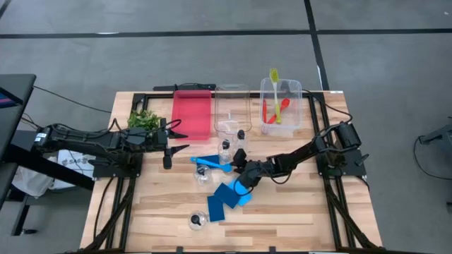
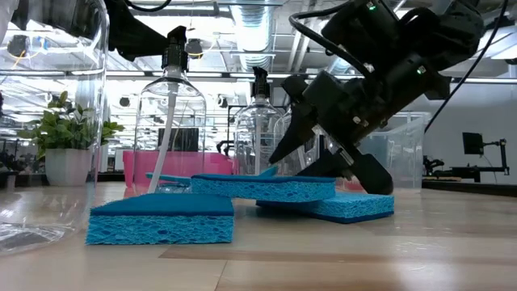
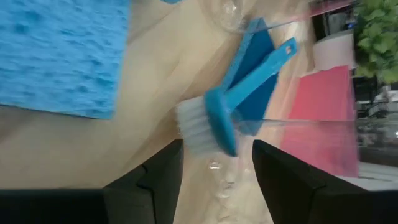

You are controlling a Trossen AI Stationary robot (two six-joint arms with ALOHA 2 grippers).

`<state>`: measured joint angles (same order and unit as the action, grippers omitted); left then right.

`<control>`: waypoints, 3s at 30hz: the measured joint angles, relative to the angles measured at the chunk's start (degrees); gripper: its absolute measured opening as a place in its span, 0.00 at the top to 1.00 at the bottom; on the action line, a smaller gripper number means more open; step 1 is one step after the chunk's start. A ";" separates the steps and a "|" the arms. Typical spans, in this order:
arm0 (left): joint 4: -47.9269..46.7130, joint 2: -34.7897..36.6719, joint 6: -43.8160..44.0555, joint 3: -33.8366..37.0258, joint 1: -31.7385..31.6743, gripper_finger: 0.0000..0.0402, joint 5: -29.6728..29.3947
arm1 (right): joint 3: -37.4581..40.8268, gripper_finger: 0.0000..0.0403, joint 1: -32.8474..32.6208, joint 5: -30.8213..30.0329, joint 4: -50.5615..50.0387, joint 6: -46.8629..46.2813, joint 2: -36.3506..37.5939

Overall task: Pick & Place Kitchen Sink Supplies
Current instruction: Put the blue dish brush into the right transparent bin

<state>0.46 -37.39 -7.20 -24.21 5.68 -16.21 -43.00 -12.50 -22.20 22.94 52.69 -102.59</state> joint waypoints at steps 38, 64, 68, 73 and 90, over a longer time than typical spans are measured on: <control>0.40 -0.22 0.00 -0.02 -0.01 0.60 -0.02 | -8.79 0.54 1.12 3.51 -1.57 2.76 -9.26; 0.43 -0.22 0.00 -0.02 0.01 0.60 0.00 | -8.75 0.89 -0.34 -0.63 -2.69 -0.88 -9.11; 0.43 -0.22 0.00 -0.02 0.00 0.60 0.00 | -8.77 0.92 -1.36 -2.94 -2.62 -0.65 -9.11; 0.43 -0.22 0.00 -0.02 0.01 0.60 0.00 | -9.63 0.93 -2.47 -4.90 -3.31 0.38 -9.16; 0.45 -0.22 0.00 -0.02 -0.01 0.60 0.00 | -12.07 0.94 -4.75 -14.47 -2.85 3.09 -9.40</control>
<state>0.91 -37.60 -7.20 -24.23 5.67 -16.21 -55.07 -17.25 -36.66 20.09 55.78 -111.98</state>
